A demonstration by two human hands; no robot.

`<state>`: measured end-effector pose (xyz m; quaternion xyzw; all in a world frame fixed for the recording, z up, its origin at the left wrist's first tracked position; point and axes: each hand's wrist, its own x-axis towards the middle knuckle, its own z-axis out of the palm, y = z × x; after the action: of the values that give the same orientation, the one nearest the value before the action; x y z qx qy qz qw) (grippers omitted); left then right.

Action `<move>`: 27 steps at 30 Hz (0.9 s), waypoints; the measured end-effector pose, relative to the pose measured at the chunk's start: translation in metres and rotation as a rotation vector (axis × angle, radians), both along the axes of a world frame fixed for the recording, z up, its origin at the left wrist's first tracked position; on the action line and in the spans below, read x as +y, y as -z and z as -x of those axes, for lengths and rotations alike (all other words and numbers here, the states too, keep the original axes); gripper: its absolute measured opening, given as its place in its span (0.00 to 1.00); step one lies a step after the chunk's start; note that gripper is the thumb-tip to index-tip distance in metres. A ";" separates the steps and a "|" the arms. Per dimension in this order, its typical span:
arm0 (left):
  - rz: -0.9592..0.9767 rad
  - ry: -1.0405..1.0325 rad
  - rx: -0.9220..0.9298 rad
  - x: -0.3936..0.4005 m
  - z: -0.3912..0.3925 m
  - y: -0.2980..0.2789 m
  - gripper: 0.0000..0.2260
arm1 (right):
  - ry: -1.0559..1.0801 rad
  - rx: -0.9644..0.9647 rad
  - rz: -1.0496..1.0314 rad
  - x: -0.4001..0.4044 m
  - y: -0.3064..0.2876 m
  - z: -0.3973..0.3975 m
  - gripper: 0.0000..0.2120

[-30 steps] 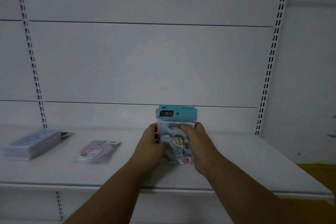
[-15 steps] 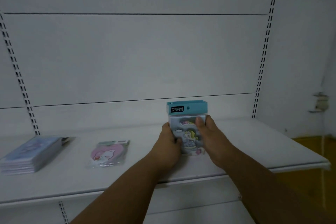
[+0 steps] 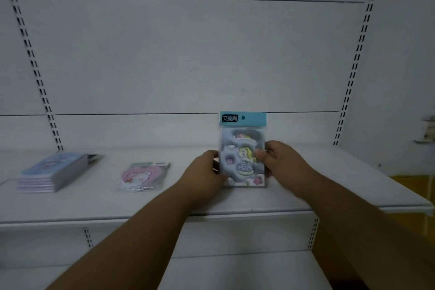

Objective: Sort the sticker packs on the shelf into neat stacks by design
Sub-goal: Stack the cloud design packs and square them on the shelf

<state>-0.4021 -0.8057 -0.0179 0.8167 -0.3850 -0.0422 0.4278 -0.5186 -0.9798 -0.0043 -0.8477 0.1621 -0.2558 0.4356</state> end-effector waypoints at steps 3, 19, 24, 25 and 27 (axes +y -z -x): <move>-0.038 -0.062 0.100 0.009 -0.004 -0.003 0.22 | 0.118 0.102 0.016 0.005 -0.003 -0.013 0.19; -0.205 -0.242 -0.131 0.017 -0.002 -0.004 0.16 | 0.233 0.258 0.396 0.007 0.006 -0.009 0.29; -0.399 -0.228 -0.399 0.026 0.004 0.005 0.13 | 0.006 0.289 0.488 0.006 0.014 0.023 0.16; -0.404 -0.230 -0.416 0.025 0.004 0.005 0.12 | -0.022 0.289 0.488 0.007 0.015 0.022 0.13; -0.384 -0.239 -0.412 0.022 0.004 0.007 0.10 | -0.025 0.262 0.523 0.010 0.016 0.018 0.10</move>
<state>-0.4063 -0.7841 -0.0247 0.9135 -0.3497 0.1031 0.1803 -0.5369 -0.9695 -0.0200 -0.9588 0.1353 -0.1720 0.1809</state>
